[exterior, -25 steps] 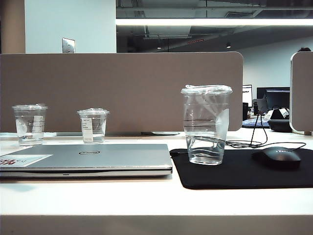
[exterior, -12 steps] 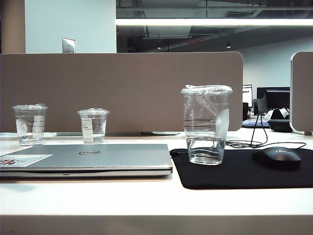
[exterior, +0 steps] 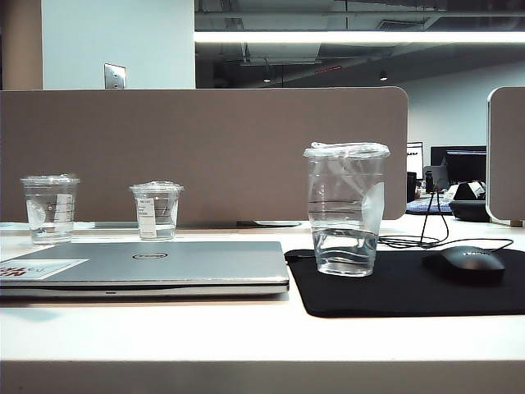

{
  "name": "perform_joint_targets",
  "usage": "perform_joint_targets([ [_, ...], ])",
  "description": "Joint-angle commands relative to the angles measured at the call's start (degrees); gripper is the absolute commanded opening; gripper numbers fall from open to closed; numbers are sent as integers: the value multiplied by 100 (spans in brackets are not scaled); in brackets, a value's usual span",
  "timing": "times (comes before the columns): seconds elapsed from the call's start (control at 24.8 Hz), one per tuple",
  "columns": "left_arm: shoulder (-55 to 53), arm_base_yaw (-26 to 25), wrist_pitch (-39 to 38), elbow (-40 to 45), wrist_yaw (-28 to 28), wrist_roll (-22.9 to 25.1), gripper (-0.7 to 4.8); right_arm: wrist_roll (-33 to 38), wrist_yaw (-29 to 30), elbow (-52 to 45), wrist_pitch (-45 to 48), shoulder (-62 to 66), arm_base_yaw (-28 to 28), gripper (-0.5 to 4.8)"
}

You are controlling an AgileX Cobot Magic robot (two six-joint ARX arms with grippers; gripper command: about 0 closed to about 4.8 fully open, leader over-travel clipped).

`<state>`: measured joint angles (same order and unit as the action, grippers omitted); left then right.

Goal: Pick up the coffee cup on the right and place it on the right side of the laptop.

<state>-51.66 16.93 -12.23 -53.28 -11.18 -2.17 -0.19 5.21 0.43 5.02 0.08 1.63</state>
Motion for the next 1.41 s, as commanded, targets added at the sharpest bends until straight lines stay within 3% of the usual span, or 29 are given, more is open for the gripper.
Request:
perform_joint_targets([
  [0.04, 13, -15, 68, -11, -13, 24, -5, 24, 24, -35, 81, -13, -4, -5],
  [0.32, 181, -37, 81, 28, 444, 50, -5, 24, 24, -35, 79, -13, -4, -5],
  [0.4, 302, -118, 238, 144, 474, 247, -6, 24, 24, -35, 81, -13, -4, -5],
  [0.61, 804, -542, 1690, 1084, 457, 387, -6, 24, 24, -35, 79, -13, -2, -5],
  [0.69, 1220, -756, 2516, 1838, 509, 387, -6, 24, 24, -35, 79, -13, -2, -5],
  [0.85, 2020, -973, 3049, 2883, 866, 378, -6, 24, 24, -35, 79, -13, -2, -5],
  [1.09, 3847, -1355, 3060, 4323, 903, 369, -6, 24, 24, -35, 79, -13, -2, -5],
  [1.41, 5031, -1495, 2365, 5014, 907, 365, -6, 24, 26, -35, 79, -13, -2, -5],
])
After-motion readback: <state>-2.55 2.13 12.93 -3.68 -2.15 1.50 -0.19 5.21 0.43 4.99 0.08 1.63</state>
